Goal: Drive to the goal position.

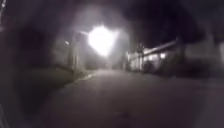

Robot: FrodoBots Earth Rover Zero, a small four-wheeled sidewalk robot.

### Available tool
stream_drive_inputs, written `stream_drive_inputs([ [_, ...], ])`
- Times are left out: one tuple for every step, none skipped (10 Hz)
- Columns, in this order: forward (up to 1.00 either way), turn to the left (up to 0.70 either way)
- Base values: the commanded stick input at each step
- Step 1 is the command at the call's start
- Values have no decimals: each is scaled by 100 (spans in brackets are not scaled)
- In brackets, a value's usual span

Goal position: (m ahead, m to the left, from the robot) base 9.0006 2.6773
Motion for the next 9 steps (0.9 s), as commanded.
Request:
stream_drive_inputs([
  [70, 0],
  [70, 0],
  [70, 0],
  [70, 0],
  [70, 0],
  [70, 0],
  [70, 0],
  [70, 0],
  [70, 0],
])
